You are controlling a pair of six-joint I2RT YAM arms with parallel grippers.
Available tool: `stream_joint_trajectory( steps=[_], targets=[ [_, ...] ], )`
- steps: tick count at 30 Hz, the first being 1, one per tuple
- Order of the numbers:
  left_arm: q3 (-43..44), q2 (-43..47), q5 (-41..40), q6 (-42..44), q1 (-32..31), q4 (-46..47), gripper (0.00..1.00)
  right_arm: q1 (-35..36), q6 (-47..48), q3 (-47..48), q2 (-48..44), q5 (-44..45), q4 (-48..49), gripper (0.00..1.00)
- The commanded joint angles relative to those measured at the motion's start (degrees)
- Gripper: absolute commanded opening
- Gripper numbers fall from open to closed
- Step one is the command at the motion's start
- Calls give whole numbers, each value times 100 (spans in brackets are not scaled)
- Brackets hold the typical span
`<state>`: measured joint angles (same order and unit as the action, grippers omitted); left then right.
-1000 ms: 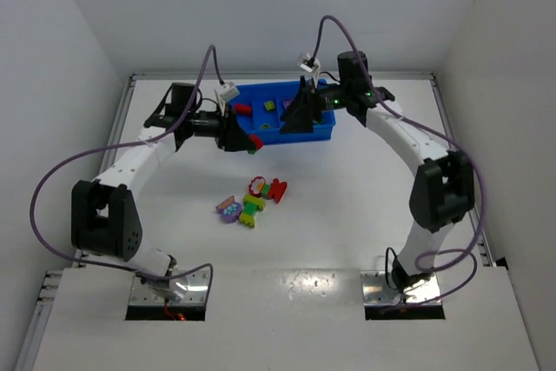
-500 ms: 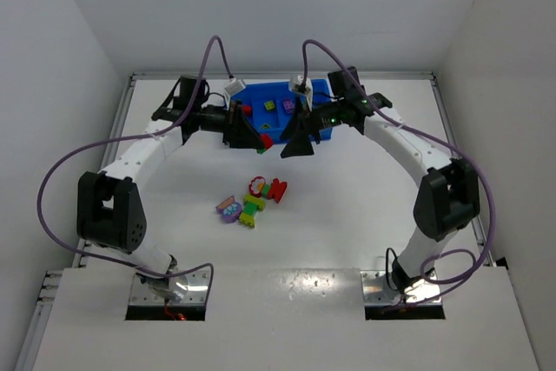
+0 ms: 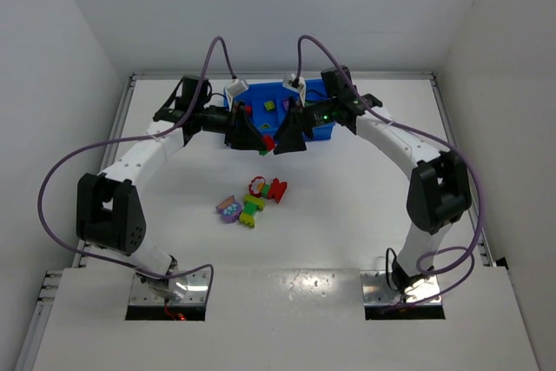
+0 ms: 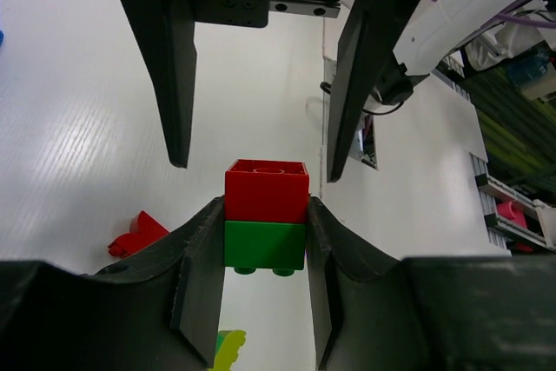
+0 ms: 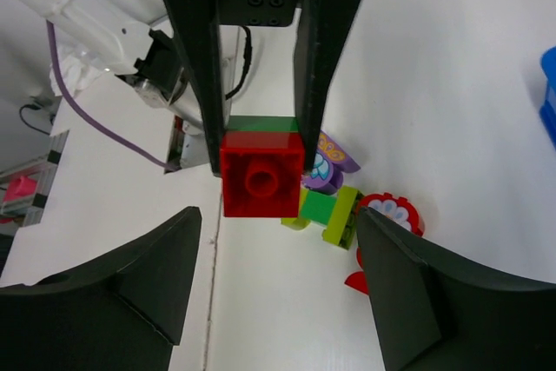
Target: Sort the legos into containers by color
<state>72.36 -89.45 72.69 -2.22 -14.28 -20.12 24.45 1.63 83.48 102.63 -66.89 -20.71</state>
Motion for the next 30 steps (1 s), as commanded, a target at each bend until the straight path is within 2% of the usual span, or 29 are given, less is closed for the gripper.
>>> stream_joint_trajectory(
  steps=[1,10,12,13,15,16,19,20,21,23,25,30],
  targets=[
    [77,253,124,64,-66,166,22,122,-163,247,3,-368,348,71],
    [77,253,70,116,-119,166,22,227,-347,247,3,-474,524,58],
    [77,253,70,116,-119,166,22,280,-408,247,55,-474,602,50],
    [77,253,70,116,-119,166,22,280,-409,247,55,-474,664,41],
    [77,253,70,116,-171,166,22,280,-566,247,55,-535,796,31],
    [77,253,70,116,-171,166,22,280,-567,247,55,-588,797,22],
    [24,253,18,178,-171,166,29,280,-620,247,55,-588,849,10],
    [-28,253,-52,178,-171,166,37,280,-620,247,55,-588,849,5],
    [-29,305,-114,230,-171,114,40,280,-620,195,55,-588,849,3],
    [-99,367,-166,283,-171,113,51,280,-620,195,55,-588,849,0],
    [-248,481,-220,283,-171,61,56,218,-620,143,3,-588,849,0],
    [-301,534,-351,336,-171,8,60,157,-567,142,3,-640,849,0]
  ],
)
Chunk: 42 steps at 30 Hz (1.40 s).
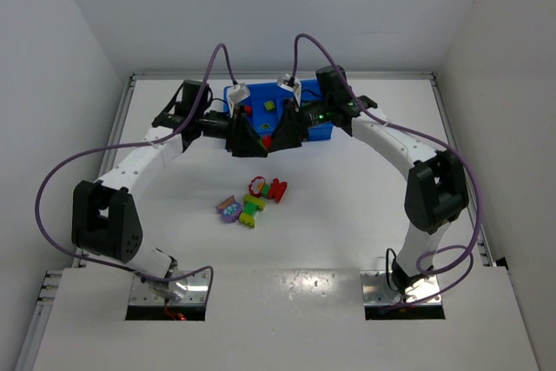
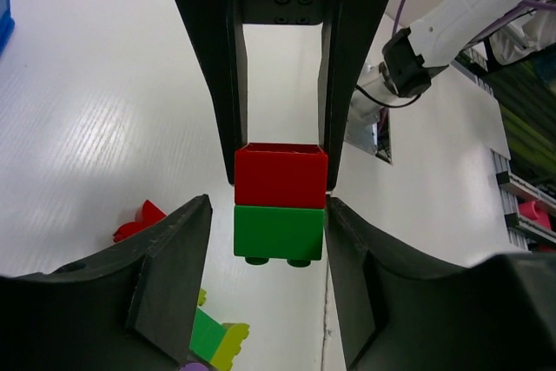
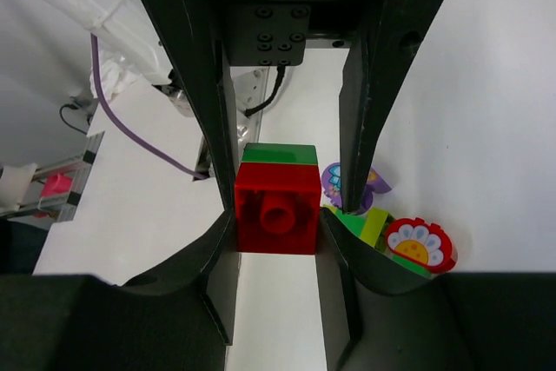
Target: Sort the legos into containers by color
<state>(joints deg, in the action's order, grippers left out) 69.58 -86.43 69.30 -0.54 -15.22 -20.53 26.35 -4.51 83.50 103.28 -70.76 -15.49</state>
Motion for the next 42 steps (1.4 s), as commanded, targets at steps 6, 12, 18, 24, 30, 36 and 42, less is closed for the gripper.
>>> stream_joint_trajectory(
  steps=[6,12,18,24,30,36,42],
  targets=[
    [-24,232,-65,168,-77,50,35,-33,47,88,-116,-254,327,0],
    [-24,232,-276,168,-77,-3,9,-95,337,-53,-282,-131,81,0],
    [-524,583,-452,229,-77,-3,8,-709,337,-168,-335,211,150,0],
    [-1069,1136,-768,440,221,-415,8,-1079,-66,288,59,607,668,0],
    [-1184,2173,-1673,713,906,-873,8,-729,-356,1386,1339,1538,941,0],
    [-913,2789,-2666,326,1530,-1180,8,-43,-769,2818,2730,3171,1074,0],
    [-675,2904,-2983,440,2057,-1707,9,247,-946,4445,4076,3876,845,0]
  ],
)
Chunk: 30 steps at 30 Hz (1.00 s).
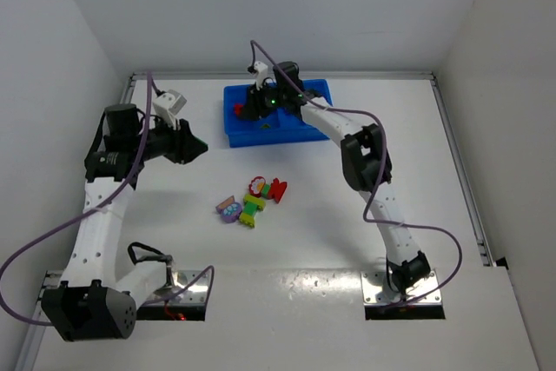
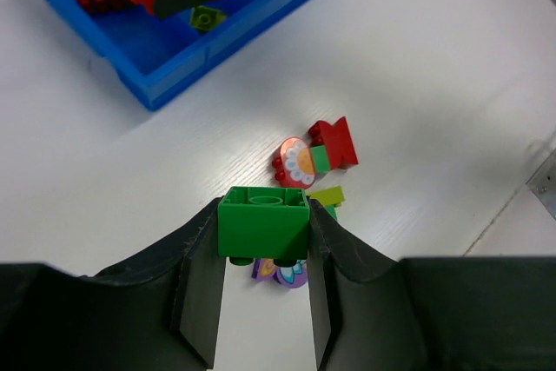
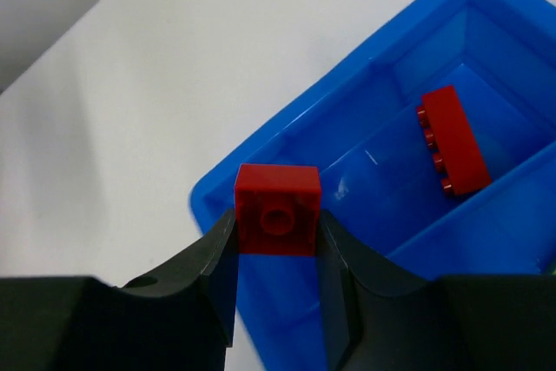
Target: Sort the legos into containers by color
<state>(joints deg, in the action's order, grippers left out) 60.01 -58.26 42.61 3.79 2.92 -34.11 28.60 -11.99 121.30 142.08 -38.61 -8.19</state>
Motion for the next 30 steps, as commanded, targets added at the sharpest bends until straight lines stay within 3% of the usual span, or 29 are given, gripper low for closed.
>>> stream_joint_trajectory(
  steps=[1,3,9,12,17,21,25,30],
  targets=[
    [353,87,-315,7,323,-351,9,23,-199,720,284,662,176,0],
    [406,87,-262,60,446,-439,10,84,-199,834,512,836,116,2],
    [406,25,-8,-1,578,-500,11,155,-146,571,373,1128,255,58],
    [345,-80,212,-334,578,-36,14,207,-94,518,40,1128,107,72],
    [213,-738,555,-1046,210,1341,15,76,-40,18,-1171,961,-174,77],
    [467,-1581,486,-1818,-536,2407,15,-302,249,-605,-2481,1196,-534,77],
    [1501,-2829,5,-2337,-1405,2778,15,-680,1002,-1920,-4218,1785,-1053,82],
    [2917,-4411,-498,-3329,-2022,2971,15,-996,1586,-3669,-5917,2867,-1634,83]
  ],
)
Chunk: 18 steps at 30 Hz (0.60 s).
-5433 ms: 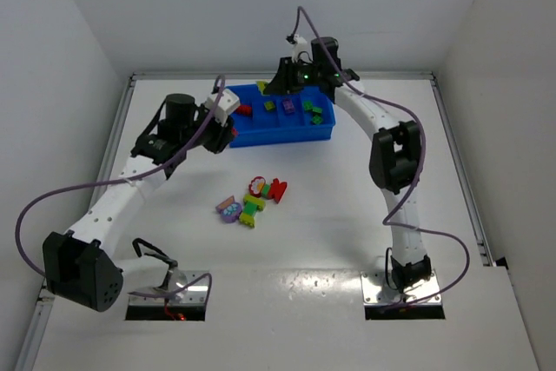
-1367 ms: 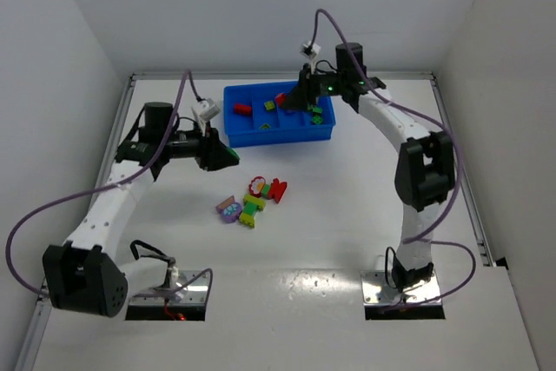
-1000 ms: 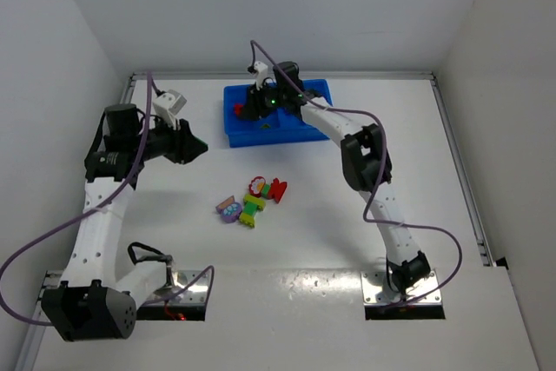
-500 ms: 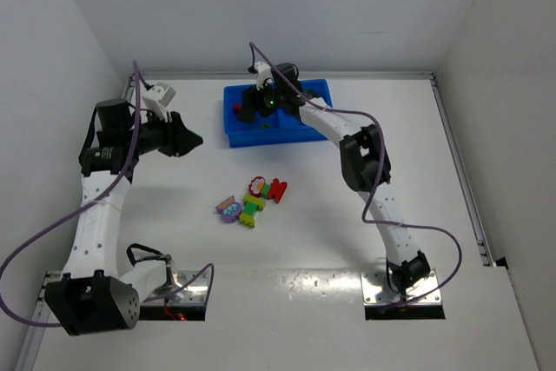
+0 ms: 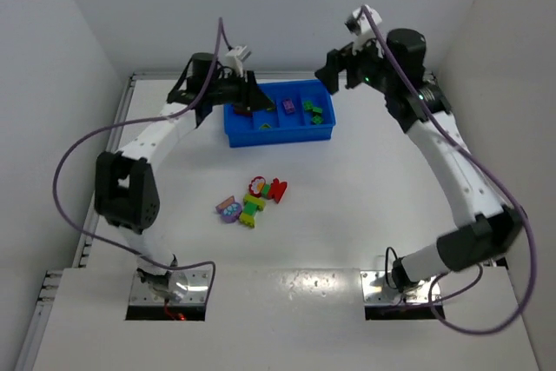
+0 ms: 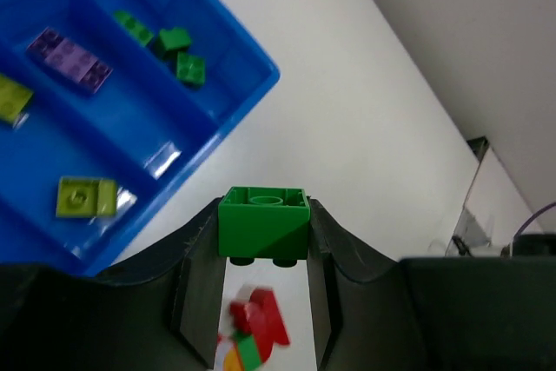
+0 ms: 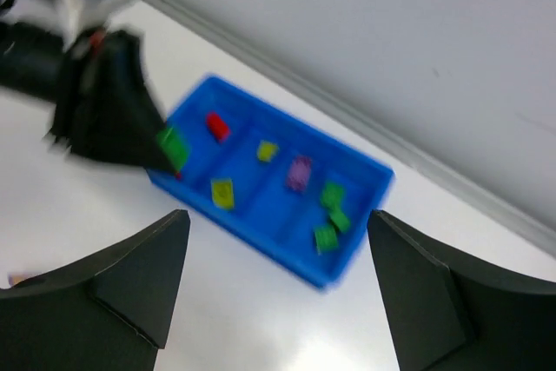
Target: Sort the legos into containers by color
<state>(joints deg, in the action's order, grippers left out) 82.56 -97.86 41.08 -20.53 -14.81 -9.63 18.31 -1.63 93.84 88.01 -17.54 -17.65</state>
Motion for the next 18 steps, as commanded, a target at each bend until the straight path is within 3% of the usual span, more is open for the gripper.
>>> stream_joint_trajectory(
  steps=[1,4,7,11,18],
  targets=[
    [917,-975,-442,-1065,-399,523,15,-28,550,-1155,-791,900,-766,83],
    [1884,-1734,-557,-1566,-593,663,15,-81,463,-1886,-1688,1585,-977,83],
    [2544,-2464,-680,-1821,-865,839,15,-484,331,-2080,-2093,1692,-1503,82],
    [3054,-3176,-478,-2200,-1059,1253,18,-1056,207,-2186,-2367,1762,-1891,81],
    [4031,-3977,-609,-1990,-1244,1121,27,-1408,154,-2186,-2508,1605,-2251,79]
  ],
)
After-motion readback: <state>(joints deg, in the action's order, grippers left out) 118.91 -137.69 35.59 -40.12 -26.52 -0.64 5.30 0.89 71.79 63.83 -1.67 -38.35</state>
